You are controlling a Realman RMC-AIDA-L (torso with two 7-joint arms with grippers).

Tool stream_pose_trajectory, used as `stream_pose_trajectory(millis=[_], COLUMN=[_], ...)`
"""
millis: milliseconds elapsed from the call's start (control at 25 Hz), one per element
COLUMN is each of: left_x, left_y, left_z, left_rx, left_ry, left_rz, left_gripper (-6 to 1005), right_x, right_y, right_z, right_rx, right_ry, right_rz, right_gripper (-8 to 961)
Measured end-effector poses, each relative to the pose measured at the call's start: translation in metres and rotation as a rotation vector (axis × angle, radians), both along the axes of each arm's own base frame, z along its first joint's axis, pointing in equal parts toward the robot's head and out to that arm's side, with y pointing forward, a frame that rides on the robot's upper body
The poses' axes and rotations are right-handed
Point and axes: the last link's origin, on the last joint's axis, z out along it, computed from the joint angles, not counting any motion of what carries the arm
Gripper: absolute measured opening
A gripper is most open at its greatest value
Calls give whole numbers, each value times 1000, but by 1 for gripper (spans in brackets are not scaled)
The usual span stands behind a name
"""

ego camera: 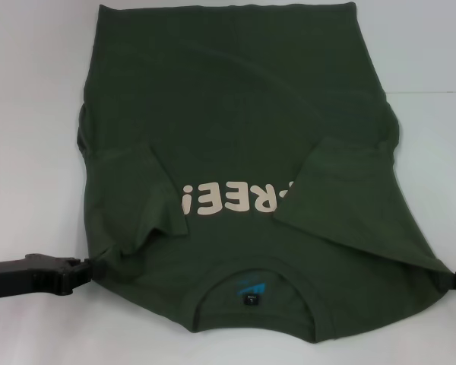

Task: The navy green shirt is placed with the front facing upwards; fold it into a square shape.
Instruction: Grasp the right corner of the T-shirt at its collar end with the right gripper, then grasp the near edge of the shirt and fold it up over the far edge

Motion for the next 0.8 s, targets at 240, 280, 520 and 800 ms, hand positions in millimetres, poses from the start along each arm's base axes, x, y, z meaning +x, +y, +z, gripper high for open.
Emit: stream_pose_trajectory(millis=[240, 280, 520, 800], left_x=[1, 1, -3, -8], left_y=[-4, -7, -22, -42], left_z=[4, 6, 21, 25], left_rx=[-27, -34, -38, -59], left_ry=[-37, -50, -126, -170], left_rz=[27, 36, 65, 89], left_gripper=[36, 36, 37, 36], right_x=[1, 1, 3, 6], right_y=[-8, -11, -27, -48], right_z=[2, 3, 7, 7], right_rx=[46, 55, 102, 99], right_ry=[37, 50, 104, 132], right_rz=[64, 80, 138, 175], right_gripper=[50, 51, 59, 69])
